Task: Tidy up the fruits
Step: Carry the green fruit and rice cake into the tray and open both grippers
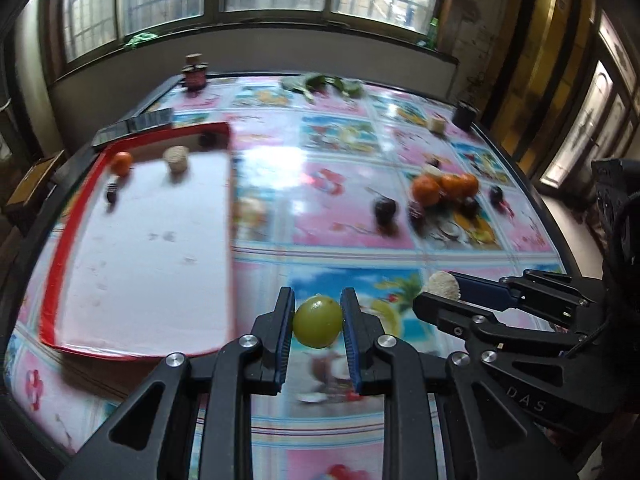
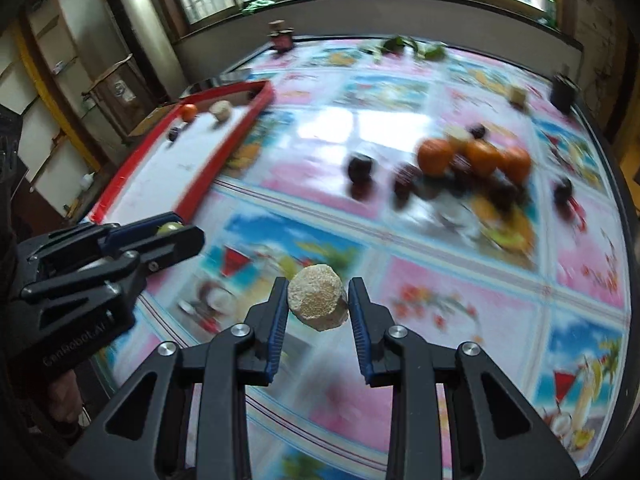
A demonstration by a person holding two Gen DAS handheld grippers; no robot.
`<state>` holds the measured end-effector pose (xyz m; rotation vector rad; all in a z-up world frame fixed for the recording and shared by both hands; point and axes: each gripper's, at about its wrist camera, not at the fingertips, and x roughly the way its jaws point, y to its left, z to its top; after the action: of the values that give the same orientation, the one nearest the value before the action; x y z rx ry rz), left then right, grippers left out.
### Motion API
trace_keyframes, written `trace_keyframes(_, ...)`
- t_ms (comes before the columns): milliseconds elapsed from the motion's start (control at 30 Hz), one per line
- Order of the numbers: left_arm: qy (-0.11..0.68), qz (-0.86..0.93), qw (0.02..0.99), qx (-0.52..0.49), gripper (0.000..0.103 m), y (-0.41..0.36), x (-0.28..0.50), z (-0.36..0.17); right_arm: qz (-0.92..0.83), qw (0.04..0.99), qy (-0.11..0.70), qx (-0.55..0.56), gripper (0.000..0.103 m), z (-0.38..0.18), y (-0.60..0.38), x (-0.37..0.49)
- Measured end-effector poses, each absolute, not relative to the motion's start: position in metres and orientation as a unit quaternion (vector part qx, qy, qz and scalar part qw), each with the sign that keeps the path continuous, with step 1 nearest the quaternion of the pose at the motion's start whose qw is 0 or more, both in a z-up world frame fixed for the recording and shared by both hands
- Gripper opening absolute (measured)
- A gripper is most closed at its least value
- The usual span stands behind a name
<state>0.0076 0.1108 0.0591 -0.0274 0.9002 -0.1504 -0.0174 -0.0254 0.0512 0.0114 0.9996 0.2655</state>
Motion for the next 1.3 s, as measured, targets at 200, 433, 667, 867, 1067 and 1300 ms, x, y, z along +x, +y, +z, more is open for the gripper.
trace_keyframes(200,0.424,-0.027,0.905,-0.026,0.022,0.159,0.024,0.067,0.168,0.867,0.469,-0.002,0.032,0.061,0.029,0.020)
trace_keyframes(433,0.426,0.049,0.902,-0.041,0.022,0.227,0.056,0.063,0.196,0.866,0.461,0.005,0.032,0.069,0.088,0.079)
trace_keyframes(667,0.437,0.096,0.893,-0.052,0.022,0.268,0.095,0.048,0.191,0.863,0.466,-0.018,0.032,0.052,0.134,0.133)
trace_keyframes(867,0.454,0.113,0.881,-0.064,0.022,0.287,0.118,0.033,0.179,0.853,0.489,-0.027,0.032,0.025,0.155,0.168)
trace_keyframes(1067,0.475,0.122,0.868,-0.076,0.023,0.296,0.128,0.020,0.167,0.841,0.513,-0.029,0.033,0.008,0.161,0.192)
trace_keyframes(1300,0.478,0.136,0.864,-0.084,0.049,0.298,0.124,0.021,0.165,0.840,0.515,-0.044,0.036,0.010,0.166,0.193)
